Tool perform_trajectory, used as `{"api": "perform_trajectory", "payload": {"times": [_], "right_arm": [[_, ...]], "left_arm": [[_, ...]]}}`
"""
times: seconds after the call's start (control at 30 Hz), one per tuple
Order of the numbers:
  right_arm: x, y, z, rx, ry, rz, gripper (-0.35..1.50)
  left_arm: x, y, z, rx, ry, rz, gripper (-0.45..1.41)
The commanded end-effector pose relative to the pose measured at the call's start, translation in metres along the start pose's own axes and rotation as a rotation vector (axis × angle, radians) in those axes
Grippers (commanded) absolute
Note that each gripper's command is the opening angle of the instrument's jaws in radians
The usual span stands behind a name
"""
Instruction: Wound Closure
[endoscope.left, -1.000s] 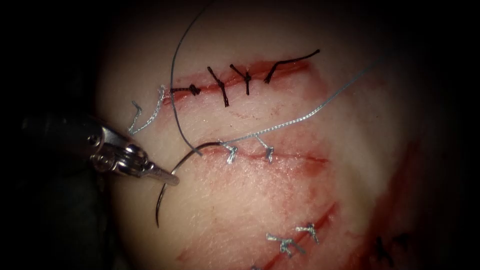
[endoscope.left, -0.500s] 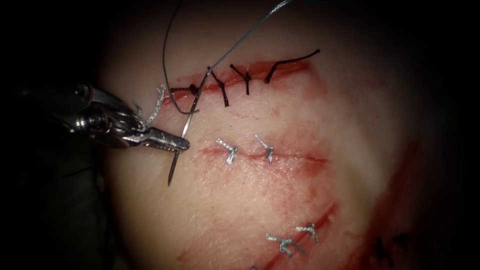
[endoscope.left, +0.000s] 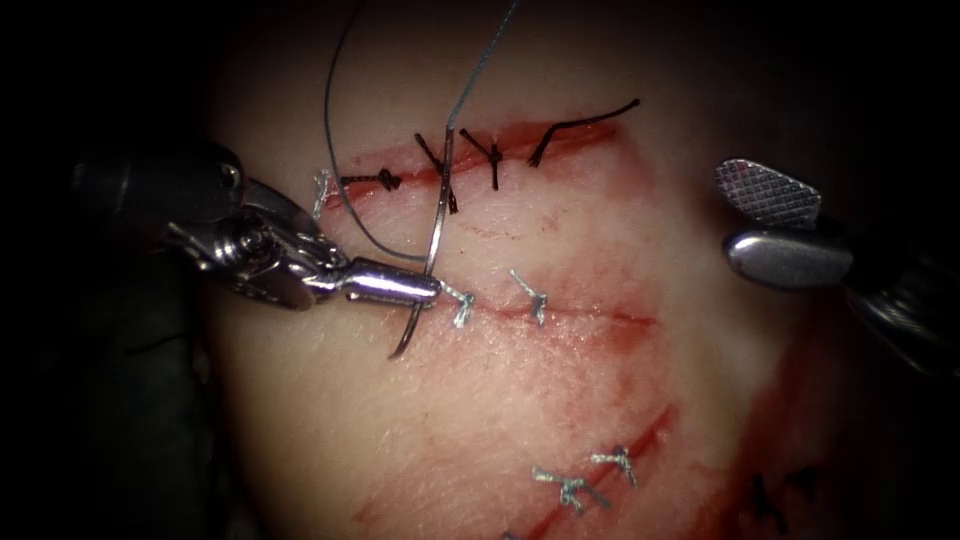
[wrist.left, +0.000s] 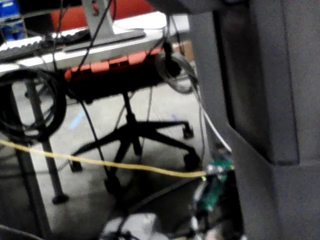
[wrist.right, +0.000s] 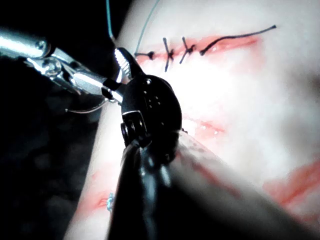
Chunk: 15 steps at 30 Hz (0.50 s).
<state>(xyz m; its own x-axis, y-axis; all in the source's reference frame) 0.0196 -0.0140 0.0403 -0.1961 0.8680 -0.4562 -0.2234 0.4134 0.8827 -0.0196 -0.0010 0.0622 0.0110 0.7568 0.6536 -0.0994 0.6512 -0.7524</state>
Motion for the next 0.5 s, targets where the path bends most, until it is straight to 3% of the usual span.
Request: {"api": "perform_trajectory", "payload": {"times": [0.03,0.17,0.3,0.5], "right_arm": [[-0.0016,0.0013,0.0014,-0.023,-0.014,-0.014,0.73],[-0.0037,0.0040,0.0027,-0.063,-0.041,-0.043,0.73],[-0.0049,0.0062,0.0032,-0.120,-0.053,-0.058,0.78],[-0.0056,0.0074,0.0035,-0.149,-0.082,-0.051,0.76]], "left_arm": [[0.0002,-0.0004,0.0009,-0.010,0.002,-0.001,-0.45],[-0.0006,0.0001,0.0027,-0.015,-0.013,-0.007,-0.45],[-0.0018,0.0007,0.0046,-0.009,-0.046,0.093,-0.45],[-0.0033,0.0014,0.0069,-0.006,-0.084,0.135,-0.45]]}}
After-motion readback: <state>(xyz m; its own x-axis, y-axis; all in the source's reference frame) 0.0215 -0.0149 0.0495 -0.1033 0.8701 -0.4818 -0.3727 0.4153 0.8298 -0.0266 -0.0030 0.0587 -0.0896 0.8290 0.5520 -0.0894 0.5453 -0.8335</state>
